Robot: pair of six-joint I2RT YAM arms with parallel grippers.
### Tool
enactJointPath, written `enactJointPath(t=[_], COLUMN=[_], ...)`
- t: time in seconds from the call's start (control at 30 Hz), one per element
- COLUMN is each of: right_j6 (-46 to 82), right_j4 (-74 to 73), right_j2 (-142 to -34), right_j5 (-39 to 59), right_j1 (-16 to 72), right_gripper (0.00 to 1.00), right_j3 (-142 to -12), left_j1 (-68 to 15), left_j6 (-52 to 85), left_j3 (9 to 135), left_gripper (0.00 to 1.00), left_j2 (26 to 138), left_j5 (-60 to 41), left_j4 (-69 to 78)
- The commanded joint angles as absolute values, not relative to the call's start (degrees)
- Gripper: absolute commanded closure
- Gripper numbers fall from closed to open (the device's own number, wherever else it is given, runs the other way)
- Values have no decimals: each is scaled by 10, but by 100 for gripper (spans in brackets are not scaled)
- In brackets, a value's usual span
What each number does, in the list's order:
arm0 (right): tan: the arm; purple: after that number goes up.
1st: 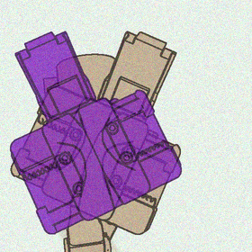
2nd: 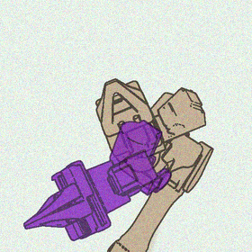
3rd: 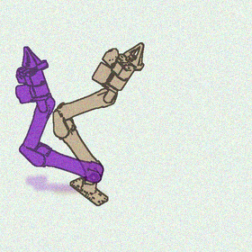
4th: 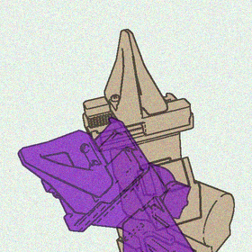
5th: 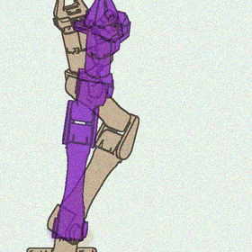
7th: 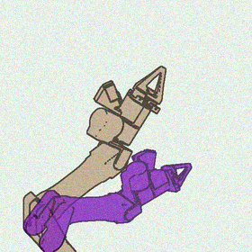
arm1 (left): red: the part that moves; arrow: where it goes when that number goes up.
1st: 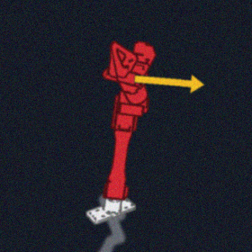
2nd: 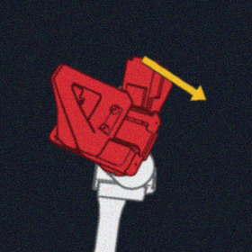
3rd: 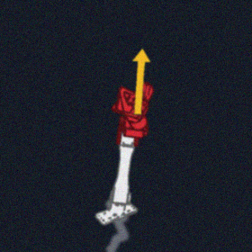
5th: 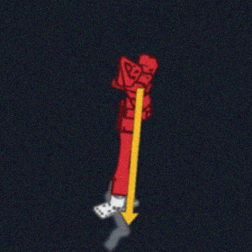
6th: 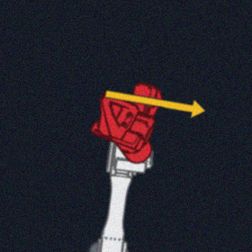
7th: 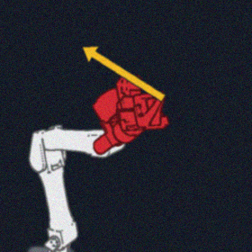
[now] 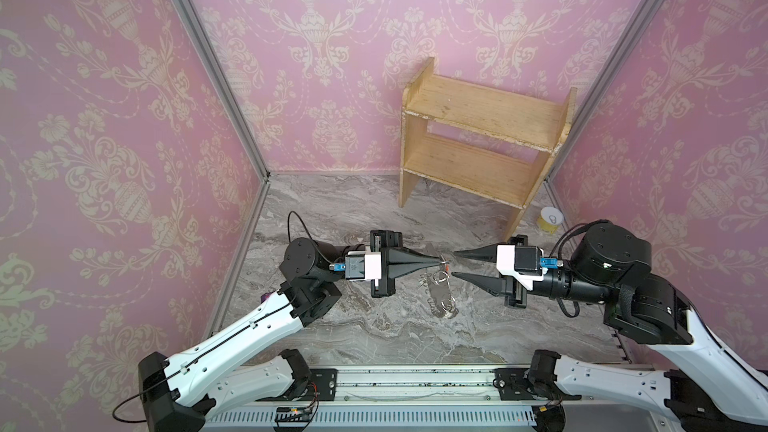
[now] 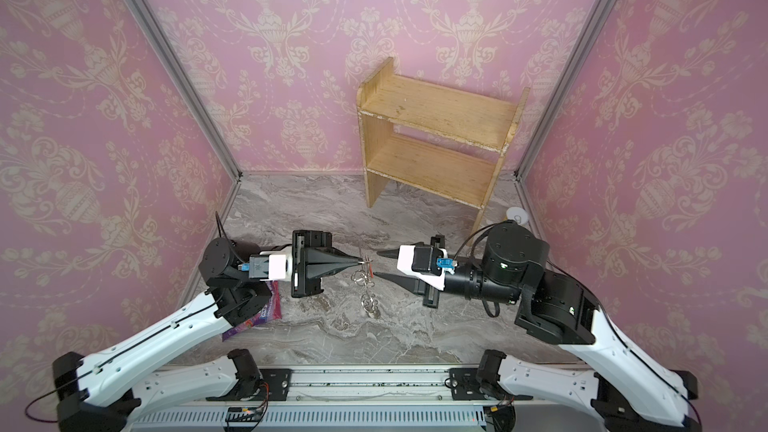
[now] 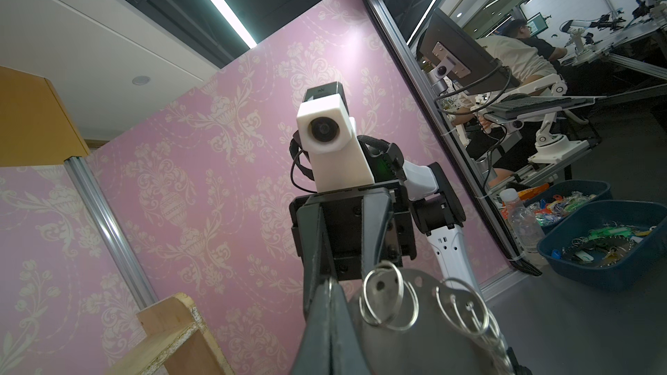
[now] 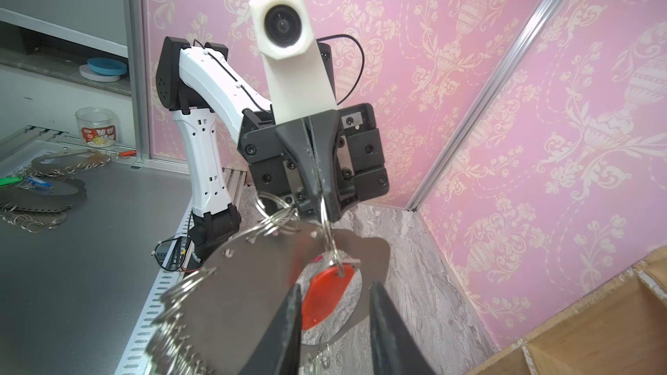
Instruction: Put the keys on the keyring
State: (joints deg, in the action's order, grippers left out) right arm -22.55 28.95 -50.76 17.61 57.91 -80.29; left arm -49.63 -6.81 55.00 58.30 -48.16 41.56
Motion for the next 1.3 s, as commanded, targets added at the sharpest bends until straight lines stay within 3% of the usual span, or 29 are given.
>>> enactJointPath(t=[0.0, 1.27], right_j6=[-233, -214], right_j4=[266, 247], right_j2=[-512, -531], right_j5=[203, 212], right_j1=[583, 583], right_gripper=[68, 89], right_j3=[-804, -807], left_j1=[-497, -497], left_j6=[-53, -44], left_j3=[561, 560], left_gripper=[100, 100], left_j2=[580, 573], left_j5=[-490, -494], left_j4=[434, 444])
